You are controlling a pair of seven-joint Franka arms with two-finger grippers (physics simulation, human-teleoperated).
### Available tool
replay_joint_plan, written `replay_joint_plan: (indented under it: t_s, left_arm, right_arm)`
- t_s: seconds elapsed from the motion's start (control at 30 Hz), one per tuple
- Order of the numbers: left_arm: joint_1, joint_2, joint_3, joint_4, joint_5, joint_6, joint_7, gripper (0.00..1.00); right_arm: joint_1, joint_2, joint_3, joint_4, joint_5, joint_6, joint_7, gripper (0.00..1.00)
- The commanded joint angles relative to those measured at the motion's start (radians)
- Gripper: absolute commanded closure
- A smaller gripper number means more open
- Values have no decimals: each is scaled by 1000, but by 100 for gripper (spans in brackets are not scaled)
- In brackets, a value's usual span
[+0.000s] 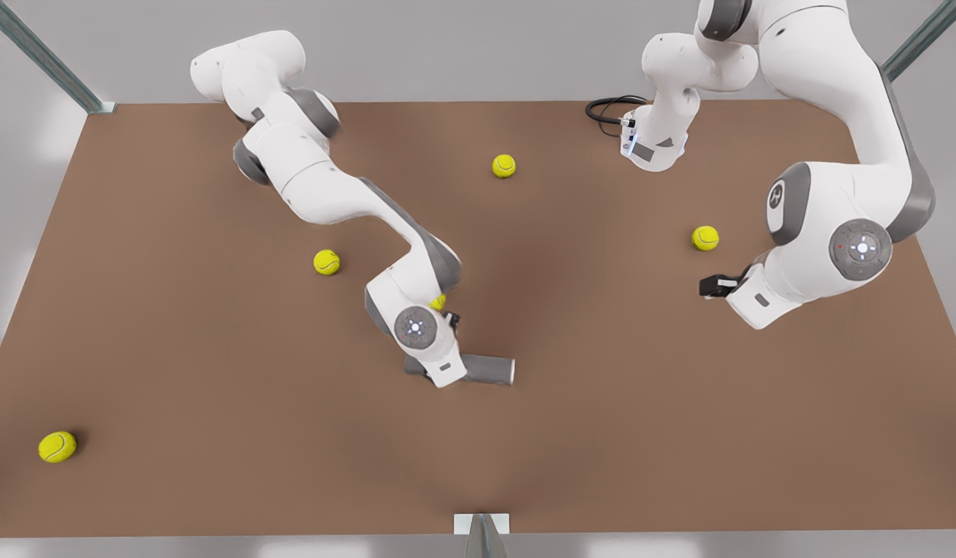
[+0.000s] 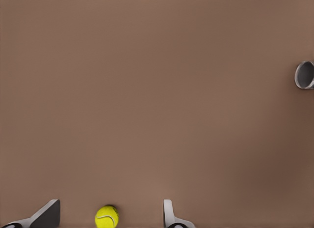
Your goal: Put the tennis tube upright
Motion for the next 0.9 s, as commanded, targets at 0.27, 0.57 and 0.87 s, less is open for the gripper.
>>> replay_joint_plan:
  t_s: [0.27,0.57,0.87]
  left_arm:
    - [-8,128,6,6,-520,174,-151,0]
    - [-34,415,-133,-195,-1209,458,448,0]
    - [-36,537,-250,-158,-1290,627,529,0]
  right_arm:
    - [-460,-814,-34,-786,-72,-71,625,0]
    - [-489,-800,-48,-602,-28,-229,831,0]
    - [-552,-797,-46,-591,9,-227,826,0]
